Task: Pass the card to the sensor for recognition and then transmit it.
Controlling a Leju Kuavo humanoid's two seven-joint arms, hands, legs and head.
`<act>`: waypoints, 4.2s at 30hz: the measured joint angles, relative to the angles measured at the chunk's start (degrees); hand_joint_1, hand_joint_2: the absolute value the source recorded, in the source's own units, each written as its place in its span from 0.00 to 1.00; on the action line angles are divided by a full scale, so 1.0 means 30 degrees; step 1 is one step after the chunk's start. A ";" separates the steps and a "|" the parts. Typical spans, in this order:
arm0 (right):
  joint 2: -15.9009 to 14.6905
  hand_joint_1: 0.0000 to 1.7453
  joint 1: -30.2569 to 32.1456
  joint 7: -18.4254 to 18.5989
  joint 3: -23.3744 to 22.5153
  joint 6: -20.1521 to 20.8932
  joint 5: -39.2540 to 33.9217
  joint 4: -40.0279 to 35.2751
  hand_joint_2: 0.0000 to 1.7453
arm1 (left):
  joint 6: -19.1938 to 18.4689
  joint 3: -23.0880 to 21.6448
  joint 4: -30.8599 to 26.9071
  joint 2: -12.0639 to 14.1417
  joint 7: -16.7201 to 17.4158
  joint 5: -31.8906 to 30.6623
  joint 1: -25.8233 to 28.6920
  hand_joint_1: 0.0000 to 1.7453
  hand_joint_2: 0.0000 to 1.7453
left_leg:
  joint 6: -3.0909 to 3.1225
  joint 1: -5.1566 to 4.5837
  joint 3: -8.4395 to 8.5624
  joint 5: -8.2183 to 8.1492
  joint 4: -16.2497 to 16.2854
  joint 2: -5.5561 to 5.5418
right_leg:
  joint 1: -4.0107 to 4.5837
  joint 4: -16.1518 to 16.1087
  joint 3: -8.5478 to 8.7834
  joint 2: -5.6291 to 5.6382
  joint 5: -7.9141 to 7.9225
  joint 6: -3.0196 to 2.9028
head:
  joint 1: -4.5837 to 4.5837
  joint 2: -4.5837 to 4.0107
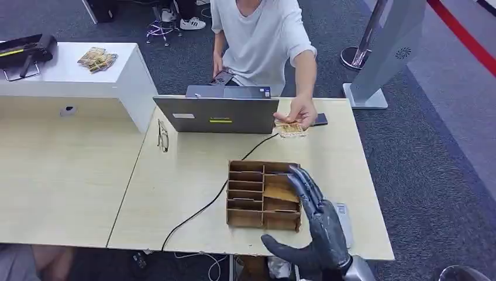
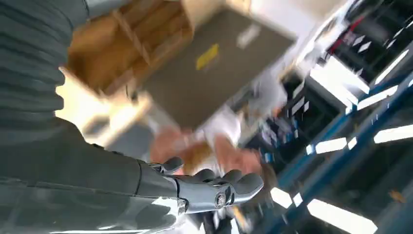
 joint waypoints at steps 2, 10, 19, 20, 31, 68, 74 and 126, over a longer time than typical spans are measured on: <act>0.0125 0.00 -0.0927 0.1159 -0.0506 -0.0396 0.2778 0.0352 1.00 | -0.0125 -0.0102 0.0000 -0.0037 0.0030 -0.0176 -0.0107 0.00 0.00 | 0.0002 0.0000 0.0007 0.0008 0.0000 0.0001 | 0.0000 0.0002 0.0005 0.0001 0.0004 -0.0001 | -0.0007 0.0000; 0.0569 0.00 -0.4035 0.3896 -0.1481 -0.0848 0.9047 0.3318 1.00 | -0.0649 -0.0707 0.0000 -0.0124 0.0335 -0.0941 -0.0524 0.00 0.00 | -0.0007 0.0002 0.0006 0.0015 0.0001 -0.0032 | 0.0002 0.0006 0.0008 -0.0013 0.0007 -0.0004 | 0.0000 0.0000; 0.0824 0.00 -0.5767 0.6038 -0.1620 -0.1211 1.3519 0.6559 1.00 | -0.0831 -0.1137 0.0000 -0.0153 0.0627 -0.1291 -0.0728 0.00 0.00 | -0.0007 0.0001 -0.0003 0.0015 0.0001 -0.0055 | 0.0001 0.0006 0.0008 -0.0035 0.0005 -0.0002 | 0.0000 0.0000; 0.0831 0.00 -0.5823 0.6102 -0.1620 -0.1211 1.3561 0.6709 1.00 | -0.0831 -0.1144 0.0000 -0.0153 0.0627 -0.1291 -0.0729 0.00 0.00 | -0.0007 0.0001 -0.0005 0.0015 0.0001 -0.0060 | 0.0001 0.0006 0.0008 -0.0040 0.0004 -0.0002 | 0.0000 0.0000; 0.1013 0.00 -0.5927 0.6220 -0.1590 -0.1226 1.3708 0.7556 1.00 | -0.0824 -0.1319 0.0000 -0.0146 0.0656 -0.1291 -0.0726 0.00 0.00 | -0.0007 0.0002 -0.0007 0.0014 0.0000 -0.0080 | 0.0001 0.0006 0.0007 -0.0046 0.0001 0.0000 | 0.0000 0.0000; 0.1166 0.92 -0.6338 0.6161 -0.1300 -0.1241 1.3504 0.8226 1.00 | -0.0773 -0.1377 0.0000 -0.0066 0.0656 -0.1232 -0.0724 0.00 0.00 | -0.0008 0.0002 -0.0008 0.0015 0.0000 -0.0084 | 0.0001 0.0007 0.0008 -0.0051 0.0001 0.0000 | -0.0007 0.0000; 0.1174 1.00 -0.6441 0.6081 -0.1204 -0.1233 1.3423 0.8358 1.00 | -0.0766 -0.1377 0.0000 -0.0066 0.0663 -0.1210 -0.0724 0.00 0.00 | -0.0008 0.0001 -0.0009 0.0015 0.0000 -0.0085 | 0.0001 0.0006 0.0007 -0.0051 0.0001 0.0000 | -0.0007 0.0000; 0.1837 1.00 -0.1449 0.0795 -0.0097 -0.3289 0.1992 0.1876 1.00 | 0.0363 -0.1159 0.0000 0.0065 0.0482 0.0603 0.0042 0.00 0.00 | -0.0007 0.0003 -0.0011 0.0011 -0.0005 -0.0098 | 0.0003 0.0005 0.0005 -0.0089 -0.0021 -0.0016 | 0.0000 0.0000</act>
